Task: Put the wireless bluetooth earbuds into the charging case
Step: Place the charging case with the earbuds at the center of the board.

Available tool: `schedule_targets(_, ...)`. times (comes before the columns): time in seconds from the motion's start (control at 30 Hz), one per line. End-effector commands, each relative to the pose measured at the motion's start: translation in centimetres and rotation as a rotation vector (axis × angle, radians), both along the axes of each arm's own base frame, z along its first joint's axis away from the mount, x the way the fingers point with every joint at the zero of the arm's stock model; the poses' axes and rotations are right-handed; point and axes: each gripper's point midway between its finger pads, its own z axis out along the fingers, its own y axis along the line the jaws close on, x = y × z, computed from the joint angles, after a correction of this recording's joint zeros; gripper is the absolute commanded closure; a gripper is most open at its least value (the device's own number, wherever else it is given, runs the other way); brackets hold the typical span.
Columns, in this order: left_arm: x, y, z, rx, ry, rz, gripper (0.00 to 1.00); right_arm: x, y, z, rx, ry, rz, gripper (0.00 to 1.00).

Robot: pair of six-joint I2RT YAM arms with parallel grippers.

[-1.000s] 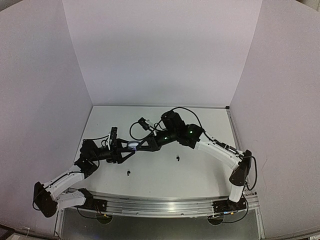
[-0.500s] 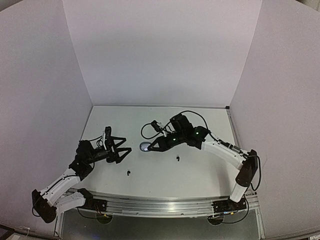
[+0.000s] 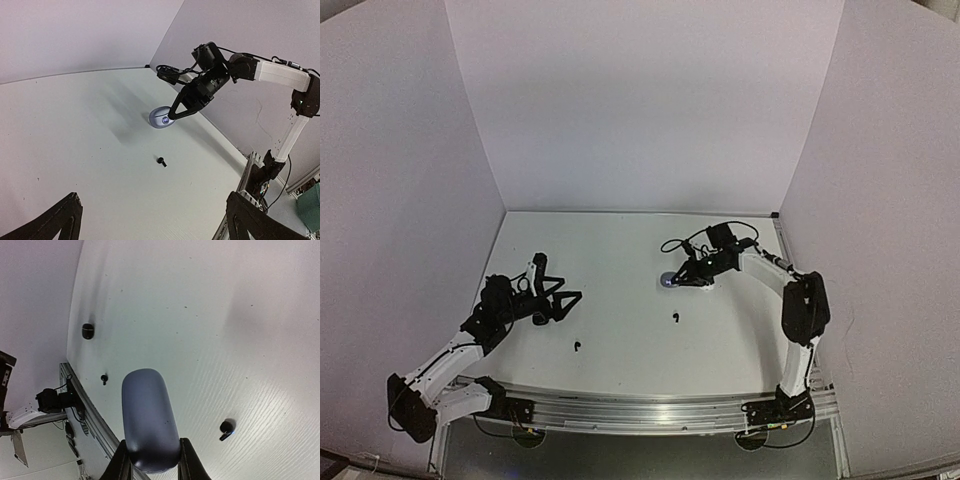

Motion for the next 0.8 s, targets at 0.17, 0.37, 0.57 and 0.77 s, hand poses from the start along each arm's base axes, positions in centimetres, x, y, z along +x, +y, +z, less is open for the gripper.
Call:
schedule_targets(0.17,3.5,-1.4,1.2,0.028,-0.075,0.005,0.0,1.1,0.3,-6.6,-0.002,0.164,0.127,1.0)
schedule_targets(0.37,4.8,-2.0,0.8,0.051,-0.07,-0.004,0.0,2.8,-0.6,-8.5,0.014,0.208,0.092,1.0)
schedule_targets(0.57,5.9,-1.6,0.3,0.057,-0.049,0.007,0.0,3.2,-1.6,-10.2,-0.002,0.253,0.057,1.0)
schedule_targets(0.77,6.5,-1.2,0.2,0.055,-0.049,0.02,0.0,4.2,-2.7,-11.3,-0.021,0.279,0.021,1.0)
